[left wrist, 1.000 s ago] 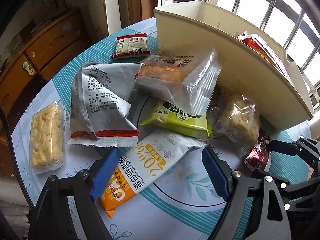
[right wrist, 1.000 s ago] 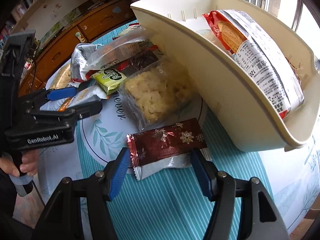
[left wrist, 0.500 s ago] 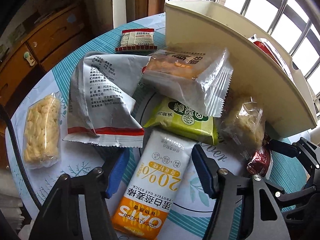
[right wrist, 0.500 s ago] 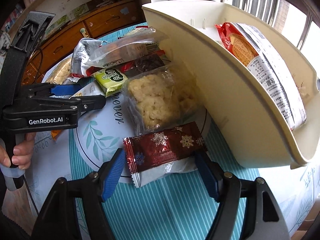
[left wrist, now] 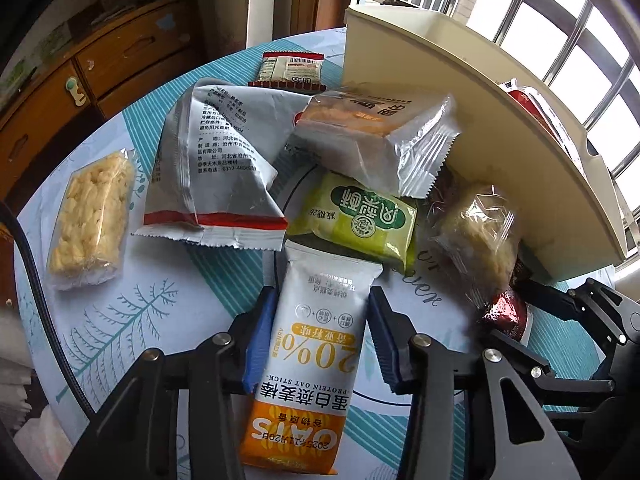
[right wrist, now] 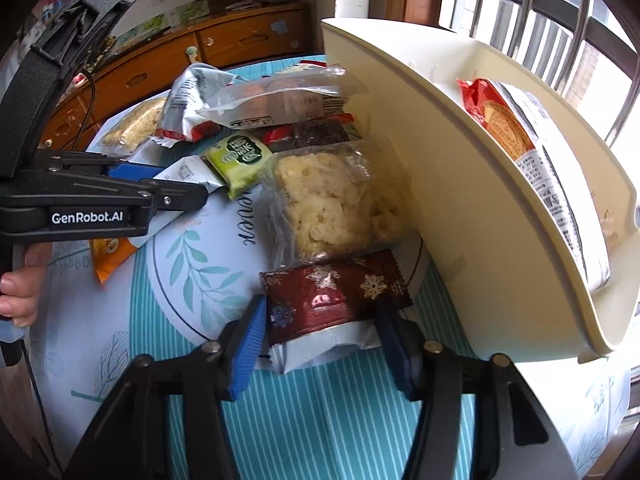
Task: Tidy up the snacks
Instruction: 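Grasp the red candy with the right tool while the left tool lifts the OATS bar, then carry the OATS bar and red candy into the white tray and release both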
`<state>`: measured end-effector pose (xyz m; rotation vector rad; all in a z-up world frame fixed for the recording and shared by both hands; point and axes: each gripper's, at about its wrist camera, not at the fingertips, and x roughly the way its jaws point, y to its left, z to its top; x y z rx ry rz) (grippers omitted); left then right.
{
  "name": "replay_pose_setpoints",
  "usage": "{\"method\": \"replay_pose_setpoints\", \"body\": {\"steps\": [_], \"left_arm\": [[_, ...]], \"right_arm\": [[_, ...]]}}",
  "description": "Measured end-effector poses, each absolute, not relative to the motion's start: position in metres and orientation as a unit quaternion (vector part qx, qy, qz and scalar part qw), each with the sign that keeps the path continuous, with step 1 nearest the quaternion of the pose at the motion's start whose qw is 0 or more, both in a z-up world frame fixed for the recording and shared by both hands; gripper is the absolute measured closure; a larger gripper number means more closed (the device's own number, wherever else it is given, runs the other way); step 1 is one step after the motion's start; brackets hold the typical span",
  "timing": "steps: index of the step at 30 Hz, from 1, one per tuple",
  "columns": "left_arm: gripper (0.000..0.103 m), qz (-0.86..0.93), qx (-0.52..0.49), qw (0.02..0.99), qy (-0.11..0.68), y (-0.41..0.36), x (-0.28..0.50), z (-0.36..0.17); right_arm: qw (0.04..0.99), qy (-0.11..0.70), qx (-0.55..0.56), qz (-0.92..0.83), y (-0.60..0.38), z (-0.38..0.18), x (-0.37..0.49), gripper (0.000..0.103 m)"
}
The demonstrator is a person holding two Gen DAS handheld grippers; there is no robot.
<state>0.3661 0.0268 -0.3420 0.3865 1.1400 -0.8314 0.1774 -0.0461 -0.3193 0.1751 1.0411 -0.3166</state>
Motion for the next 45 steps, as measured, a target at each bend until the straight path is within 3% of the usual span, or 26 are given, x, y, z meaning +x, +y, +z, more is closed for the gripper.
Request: {"method": "replay_pose_setpoints", "body": {"steps": [7, 20, 29, 34, 37, 45], "left_arm": [[0.059, -0.355, 0.136, 0.755, 0.534, 0.045, 0.353, -0.339], [0.06, -0.301, 0.038, 0.771, 0.56, 0.076, 0.308, -0.333], [0.061, -0.247, -0.08, 0.782, 0.566, 0.102, 0.273, -0.318], [0.061, -0.214, -0.127, 0.788, 0.562, 0.104, 0.249, -0.301], [0.061, -0.201, -0.143, 0.794, 0.556, 0.098, 0.239, -0.287], [0.061, -0.182, -0.174, 0.821, 0.512, 0.073, 0.225, -0.237]], "right_arm": [[0.855, 0.493, 0.08, -0.141, -0.048, -0.318, 0.173, 0.06], [0.85, 0.504, 0.106, -0.109, -0.051, -0.31, 0.163, 0.066], [0.843, 0.514, 0.144, -0.06, -0.06, -0.3, 0.154, 0.07], [0.845, 0.513, 0.15, -0.008, -0.069, -0.29, 0.145, 0.072], [0.849, 0.506, 0.151, 0.023, -0.075, -0.28, 0.14, 0.084], [0.857, 0.481, 0.143, 0.116, -0.092, -0.25, 0.126, 0.086]]}}
